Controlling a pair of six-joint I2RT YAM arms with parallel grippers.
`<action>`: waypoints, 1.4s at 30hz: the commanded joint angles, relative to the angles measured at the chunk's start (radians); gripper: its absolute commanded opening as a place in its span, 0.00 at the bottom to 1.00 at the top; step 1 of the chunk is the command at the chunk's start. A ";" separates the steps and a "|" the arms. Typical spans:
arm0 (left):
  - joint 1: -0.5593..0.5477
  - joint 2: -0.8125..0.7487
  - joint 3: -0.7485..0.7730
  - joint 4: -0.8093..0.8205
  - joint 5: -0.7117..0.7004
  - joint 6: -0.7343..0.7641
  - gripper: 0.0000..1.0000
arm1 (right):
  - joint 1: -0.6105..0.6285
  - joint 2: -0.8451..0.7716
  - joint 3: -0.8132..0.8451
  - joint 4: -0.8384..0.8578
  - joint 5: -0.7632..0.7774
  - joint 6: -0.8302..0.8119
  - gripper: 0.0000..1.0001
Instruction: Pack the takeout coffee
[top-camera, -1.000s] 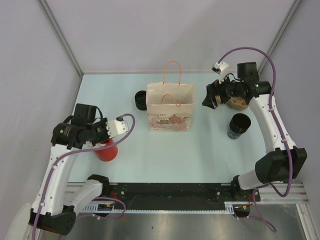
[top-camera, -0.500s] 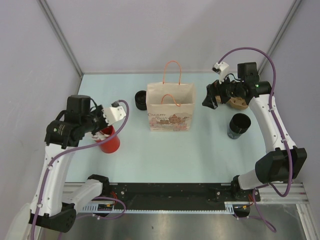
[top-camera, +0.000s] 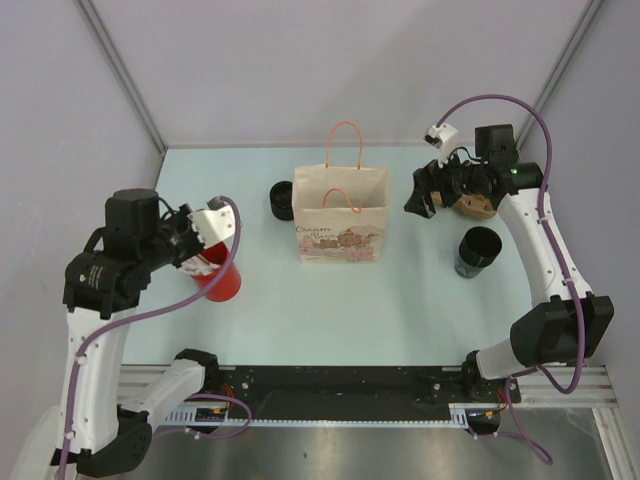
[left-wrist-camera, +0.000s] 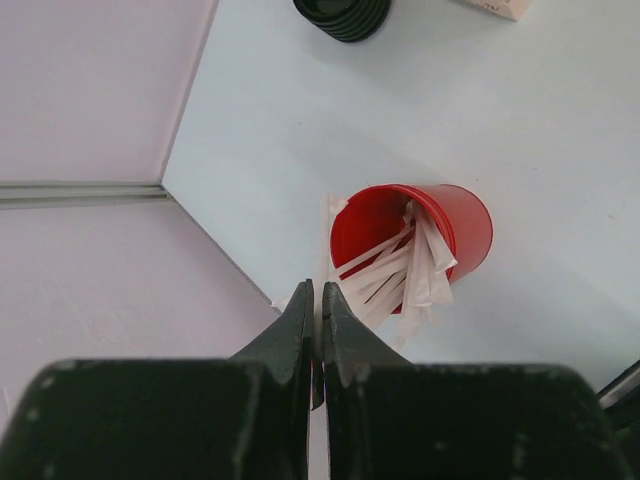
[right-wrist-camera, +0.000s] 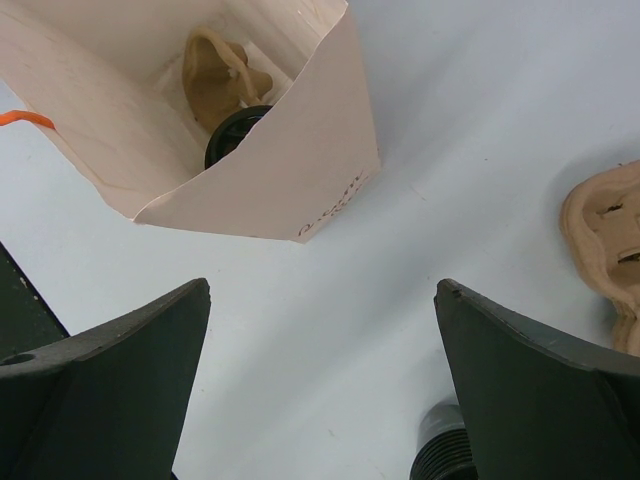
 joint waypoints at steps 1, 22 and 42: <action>-0.003 -0.023 0.084 -0.031 0.039 -0.033 0.00 | -0.002 0.000 0.001 0.024 -0.025 0.004 1.00; -0.006 0.026 0.205 0.208 0.336 -0.194 0.00 | -0.056 -0.015 -0.011 0.058 -0.056 0.034 1.00; -0.209 0.307 0.365 0.397 0.379 -0.309 0.00 | -0.131 -0.006 -0.022 0.075 -0.087 0.059 1.00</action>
